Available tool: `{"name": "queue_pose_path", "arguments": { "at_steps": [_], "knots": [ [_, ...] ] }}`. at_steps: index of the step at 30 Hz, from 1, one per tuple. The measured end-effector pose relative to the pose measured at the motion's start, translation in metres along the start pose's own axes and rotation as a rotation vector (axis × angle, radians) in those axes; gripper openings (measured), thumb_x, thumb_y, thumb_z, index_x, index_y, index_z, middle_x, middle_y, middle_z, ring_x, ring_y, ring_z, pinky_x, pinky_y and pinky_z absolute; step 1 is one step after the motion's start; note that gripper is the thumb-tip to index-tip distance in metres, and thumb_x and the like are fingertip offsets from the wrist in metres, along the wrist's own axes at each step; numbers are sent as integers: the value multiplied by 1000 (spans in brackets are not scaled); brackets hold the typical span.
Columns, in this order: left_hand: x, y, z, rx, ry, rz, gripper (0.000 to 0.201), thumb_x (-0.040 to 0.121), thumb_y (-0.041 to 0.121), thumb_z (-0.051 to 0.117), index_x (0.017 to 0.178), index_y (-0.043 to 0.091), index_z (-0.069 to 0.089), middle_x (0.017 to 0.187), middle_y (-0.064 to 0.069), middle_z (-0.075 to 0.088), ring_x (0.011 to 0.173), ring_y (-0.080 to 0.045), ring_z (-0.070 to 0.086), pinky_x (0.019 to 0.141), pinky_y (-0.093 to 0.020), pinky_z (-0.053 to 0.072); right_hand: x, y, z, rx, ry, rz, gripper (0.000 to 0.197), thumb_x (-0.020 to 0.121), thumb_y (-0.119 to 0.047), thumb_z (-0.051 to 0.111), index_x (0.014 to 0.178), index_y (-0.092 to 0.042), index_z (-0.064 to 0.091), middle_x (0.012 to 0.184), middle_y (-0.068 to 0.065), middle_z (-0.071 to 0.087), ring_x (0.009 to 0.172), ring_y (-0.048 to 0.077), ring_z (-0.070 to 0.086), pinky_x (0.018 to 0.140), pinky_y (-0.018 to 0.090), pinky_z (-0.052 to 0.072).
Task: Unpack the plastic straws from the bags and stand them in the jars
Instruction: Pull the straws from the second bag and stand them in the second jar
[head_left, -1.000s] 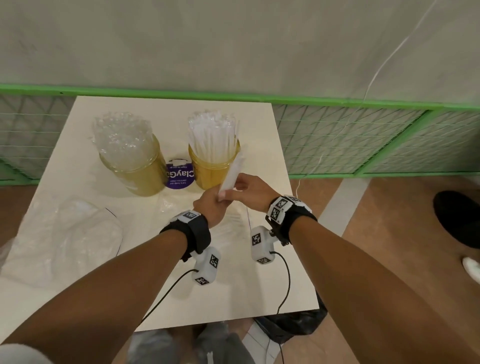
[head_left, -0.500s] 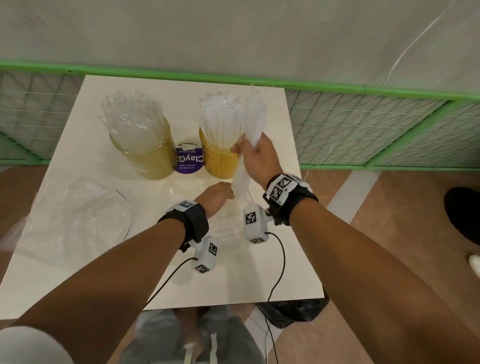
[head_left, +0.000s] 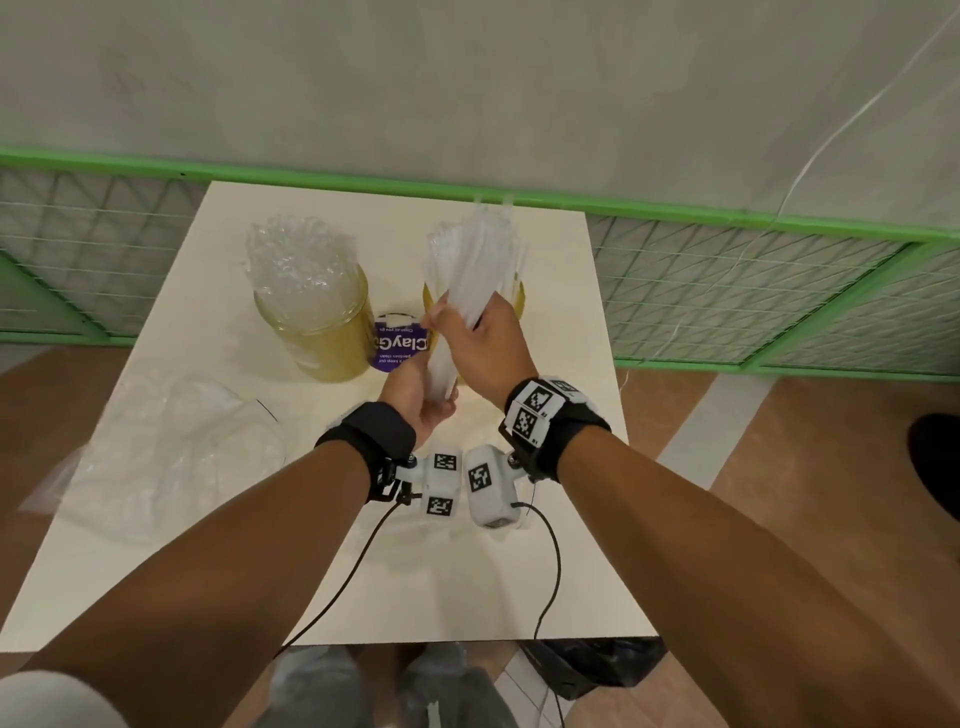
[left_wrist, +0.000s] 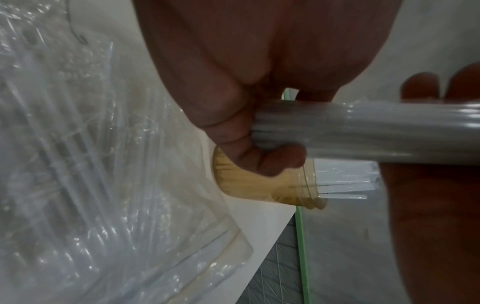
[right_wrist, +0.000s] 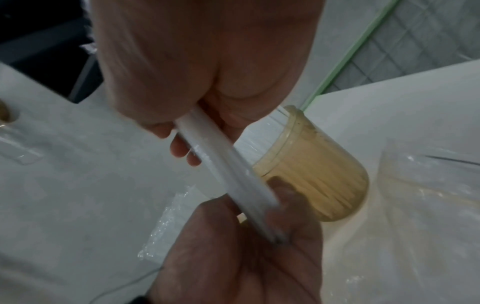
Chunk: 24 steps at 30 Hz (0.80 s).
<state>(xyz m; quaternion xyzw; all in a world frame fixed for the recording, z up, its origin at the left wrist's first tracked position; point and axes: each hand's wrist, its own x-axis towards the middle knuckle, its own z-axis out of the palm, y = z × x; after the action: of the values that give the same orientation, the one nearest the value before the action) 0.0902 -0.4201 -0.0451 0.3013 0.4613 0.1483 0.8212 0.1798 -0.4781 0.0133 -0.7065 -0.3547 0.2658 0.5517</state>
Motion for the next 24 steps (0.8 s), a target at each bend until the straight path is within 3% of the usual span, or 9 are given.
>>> {"name": "queue_pose_path", "arguments": {
  "at_steps": [3, 5, 8, 10, 12, 15, 18, 21, 24],
  "knots": [
    [4, -1, -11, 37, 45, 5, 17, 97, 31, 52, 90, 17, 59, 70, -2, 50, 48, -11, 46, 34, -17, 27, 0, -6, 1, -17, -54, 13, 13, 87, -22, 65, 84, -12, 73, 80, 2, 74, 80, 18, 71, 80, 46, 59],
    [0, -2, -12, -1, 30, 6, 23, 97, 37, 53, 91, 17, 64, 72, -3, 58, 53, -12, 55, 38, -19, 39, -1, -10, 4, 3, -67, 30, 13, 87, -23, 66, 86, -14, 74, 82, 2, 75, 82, 19, 72, 82, 48, 59],
    [-10, -1, -5, -96, -84, -17, 31, 99, 43, 53, 93, 19, 72, 82, -2, 71, 67, -14, 68, 64, -28, 58, -2, -13, 8, 62, -72, 36, 15, 94, -22, 61, 94, -12, 72, 91, 2, 77, 92, 17, 73, 91, 46, 58],
    [-14, 2, 1, -96, -88, -58, 34, 98, 43, 53, 85, 17, 69, 72, -2, 65, 57, -11, 62, 54, -24, 56, 0, -15, 6, 86, -77, 45, 19, 99, -20, 57, 99, -6, 70, 93, 3, 78, 93, 14, 74, 94, 44, 57],
    [-13, 3, 3, -71, -74, -68, 31, 98, 43, 53, 82, 18, 60, 64, -1, 53, 44, -7, 45, 36, -16, 37, 4, -17, 1, 75, -87, 47, 22, 98, -22, 57, 100, -4, 69, 94, 3, 78, 95, 15, 74, 94, 46, 57],
    [-8, 5, 0, -30, -30, -29, 24, 103, 35, 45, 86, 19, 51, 63, -1, 45, 38, -5, 28, 32, -15, 17, 8, -19, -6, 20, -120, 37, 20, 92, -25, 67, 97, -6, 70, 92, 6, 77, 91, 18, 73, 89, 46, 59],
    [-7, 9, -10, 45, 43, 3, 22, 104, 24, 36, 90, 14, 50, 64, -3, 43, 38, -7, 27, 32, -15, 17, 11, -29, -12, 68, -85, 59, 18, 87, -18, 78, 99, -7, 70, 88, 3, 74, 84, 12, 70, 84, 36, 58],
    [-2, 9, -17, 100, 116, 33, 22, 100, 21, 35, 97, 10, 53, 64, -6, 44, 39, -10, 29, 34, -16, 17, 16, -42, -16, 268, 18, 122, 14, 87, -18, 79, 93, -10, 69, 86, 3, 77, 90, 20, 76, 85, 40, 61],
    [-1, 11, -10, 120, 106, 8, 24, 99, 28, 37, 94, 13, 56, 63, -5, 48, 42, -12, 37, 34, -17, 20, 16, -52, -9, 264, 85, 135, 14, 95, -22, 71, 90, -11, 65, 79, 12, 76, 83, 22, 77, 67, 34, 61]
  ]
}}
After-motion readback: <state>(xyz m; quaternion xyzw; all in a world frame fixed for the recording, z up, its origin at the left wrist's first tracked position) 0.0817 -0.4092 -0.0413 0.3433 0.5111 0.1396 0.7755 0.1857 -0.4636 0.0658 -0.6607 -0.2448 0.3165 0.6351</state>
